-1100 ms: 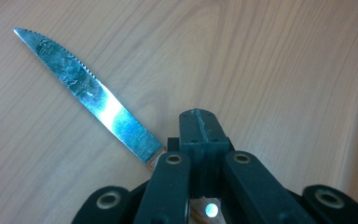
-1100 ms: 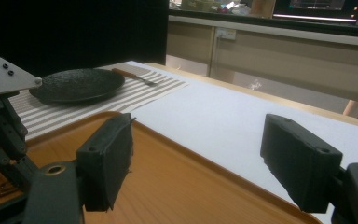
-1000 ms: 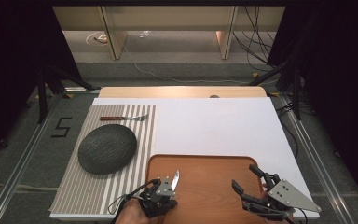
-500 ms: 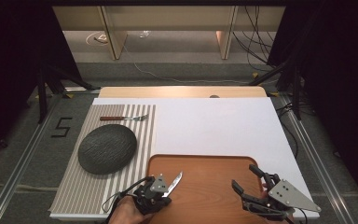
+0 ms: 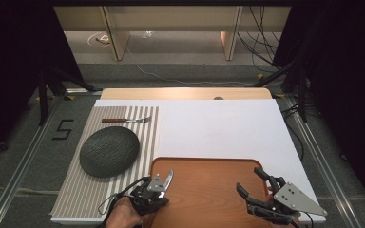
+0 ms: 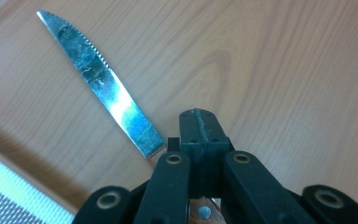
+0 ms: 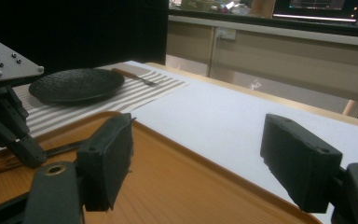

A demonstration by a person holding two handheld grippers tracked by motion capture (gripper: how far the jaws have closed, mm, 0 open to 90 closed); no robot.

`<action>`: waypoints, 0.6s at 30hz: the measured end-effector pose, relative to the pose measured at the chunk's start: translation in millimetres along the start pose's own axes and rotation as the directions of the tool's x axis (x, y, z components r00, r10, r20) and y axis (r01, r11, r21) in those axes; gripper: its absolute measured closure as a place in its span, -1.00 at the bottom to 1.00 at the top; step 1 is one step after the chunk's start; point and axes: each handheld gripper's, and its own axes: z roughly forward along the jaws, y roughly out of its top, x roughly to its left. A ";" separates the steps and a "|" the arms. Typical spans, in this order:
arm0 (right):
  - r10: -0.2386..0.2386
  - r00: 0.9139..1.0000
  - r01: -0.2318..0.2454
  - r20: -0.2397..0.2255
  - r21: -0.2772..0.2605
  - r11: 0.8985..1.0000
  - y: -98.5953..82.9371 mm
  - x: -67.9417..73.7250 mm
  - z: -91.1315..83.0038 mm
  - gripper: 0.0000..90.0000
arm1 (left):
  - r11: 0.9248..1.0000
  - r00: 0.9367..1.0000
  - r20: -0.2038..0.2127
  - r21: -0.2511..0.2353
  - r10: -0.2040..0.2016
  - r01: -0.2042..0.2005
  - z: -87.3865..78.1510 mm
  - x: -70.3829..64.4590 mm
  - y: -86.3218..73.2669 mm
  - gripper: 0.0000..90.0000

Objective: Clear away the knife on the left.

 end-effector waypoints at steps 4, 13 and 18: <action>0.000 1.000 0.000 0.000 0.000 1.000 0.0 -0.2 -0.1 -0.41 | 1.000 1.000 -0.007 -0.003 -0.018 0.018 -2.4 3.7 -2.6 1.00; -0.001 1.000 0.001 0.000 -0.001 1.000 0.0 -0.2 0.1 -0.41 | 0.999 0.999 -0.028 0.010 -0.031 0.031 -7.8 9.7 -5.9 1.00; 0.000 1.000 0.000 0.000 0.000 1.000 0.1 0.0 0.0 -0.41 | 0.999 0.999 -0.039 0.028 -0.038 0.039 -8.7 12.6 -7.6 0.99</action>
